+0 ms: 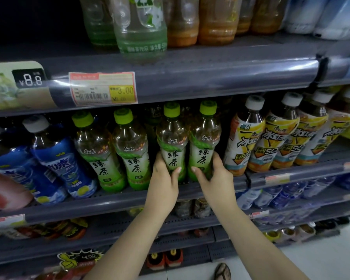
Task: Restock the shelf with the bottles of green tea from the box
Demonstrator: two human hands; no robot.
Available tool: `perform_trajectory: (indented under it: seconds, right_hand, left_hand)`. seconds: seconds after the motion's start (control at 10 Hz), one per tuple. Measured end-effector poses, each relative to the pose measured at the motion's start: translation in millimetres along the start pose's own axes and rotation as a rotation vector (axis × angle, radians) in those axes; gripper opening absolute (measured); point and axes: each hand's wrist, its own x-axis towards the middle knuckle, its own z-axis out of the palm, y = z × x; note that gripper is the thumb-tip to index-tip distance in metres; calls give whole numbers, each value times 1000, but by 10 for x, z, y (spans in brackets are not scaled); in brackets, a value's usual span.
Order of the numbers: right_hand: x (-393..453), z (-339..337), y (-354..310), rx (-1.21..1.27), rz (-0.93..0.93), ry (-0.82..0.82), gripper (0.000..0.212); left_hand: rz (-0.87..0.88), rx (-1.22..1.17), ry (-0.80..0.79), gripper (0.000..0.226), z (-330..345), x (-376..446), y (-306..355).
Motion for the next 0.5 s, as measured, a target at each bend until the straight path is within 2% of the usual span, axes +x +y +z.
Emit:
perform_trajectory:
  seconds: [0.2, 0.4, 0.5]
  right_hand:
    - [-15, 41, 5, -5, 1, 12, 53]
    - [-112, -42, -86, -49, -38, 0, 66]
    - [-341, -108, -158, -33, -30, 12, 71]
  left_hand:
    - [-32, 4, -15, 59, -22, -17, 25]
    - [-56, 41, -112, 80, -213, -272, 188]
    - [-33, 23, -119, 80, -372, -522, 254]
